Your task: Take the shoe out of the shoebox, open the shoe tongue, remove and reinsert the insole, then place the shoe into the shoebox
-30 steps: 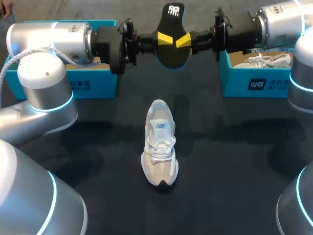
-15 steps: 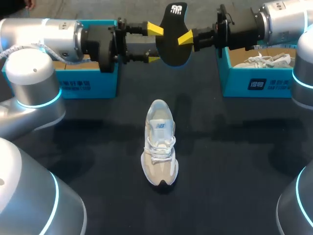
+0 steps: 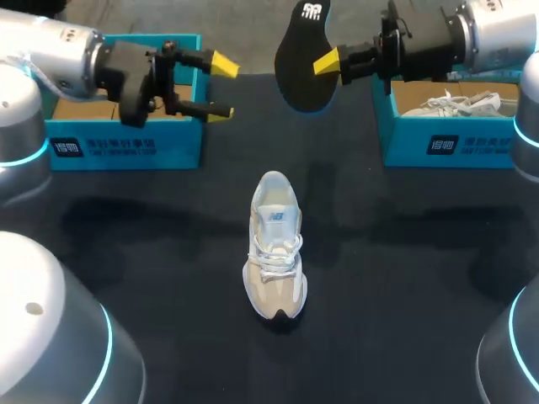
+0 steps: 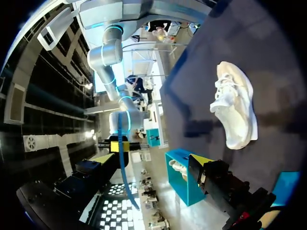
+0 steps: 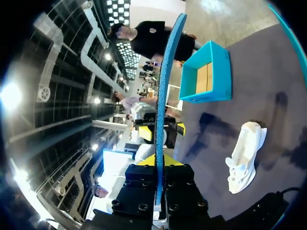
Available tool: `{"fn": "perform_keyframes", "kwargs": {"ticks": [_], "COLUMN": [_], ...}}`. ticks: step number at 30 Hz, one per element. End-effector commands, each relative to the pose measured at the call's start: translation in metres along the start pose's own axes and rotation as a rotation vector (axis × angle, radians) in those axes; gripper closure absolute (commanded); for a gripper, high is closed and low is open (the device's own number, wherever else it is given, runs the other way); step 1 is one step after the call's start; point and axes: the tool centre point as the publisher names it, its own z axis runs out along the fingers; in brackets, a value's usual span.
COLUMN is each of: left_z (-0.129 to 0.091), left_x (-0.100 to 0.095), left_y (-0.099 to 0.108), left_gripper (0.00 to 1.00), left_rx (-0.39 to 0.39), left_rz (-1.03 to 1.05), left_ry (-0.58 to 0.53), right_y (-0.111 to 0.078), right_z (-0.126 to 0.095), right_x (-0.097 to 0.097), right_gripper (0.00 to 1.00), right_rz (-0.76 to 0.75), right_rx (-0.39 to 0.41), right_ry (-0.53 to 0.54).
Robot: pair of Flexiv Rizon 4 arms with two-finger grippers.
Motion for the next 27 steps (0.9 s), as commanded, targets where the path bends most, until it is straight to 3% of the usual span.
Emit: {"fn": "perform_keyframes", "kwargs": {"ticks": [1, 13, 20, 27], "left_z": [-0.017, -0.038, -0.044, -0.047], "left_x": [0.006, 0.041, 0.082, 0.109], "left_y": [-0.001, 0.001, 0.000, 0.004], "left_gripper": [0.00, 0.00, 0.00, 0.00], "left_rx": [0.051, 0.145, 0.190, 0.188], "left_rz": [0.011, 0.049, 0.044, 0.022], "left_ry": [0.067, 0.213, 0.280, 0.304], "right_y": [-0.002, -0.006, -0.010, -0.010], "right_z": [0.003, 0.007, 0.007, 0.011], "right_x": [0.002, 0.012, 0.015, 0.014], "right_gripper": [1.00, 1.00, 1.00, 1.00], "right_rz": [-0.007, -0.027, -0.022, -0.023], "right_rx": [0.004, 0.022, 0.013, 0.000], "right_ry": [-0.009, -0.048, -0.070, -0.080]}}
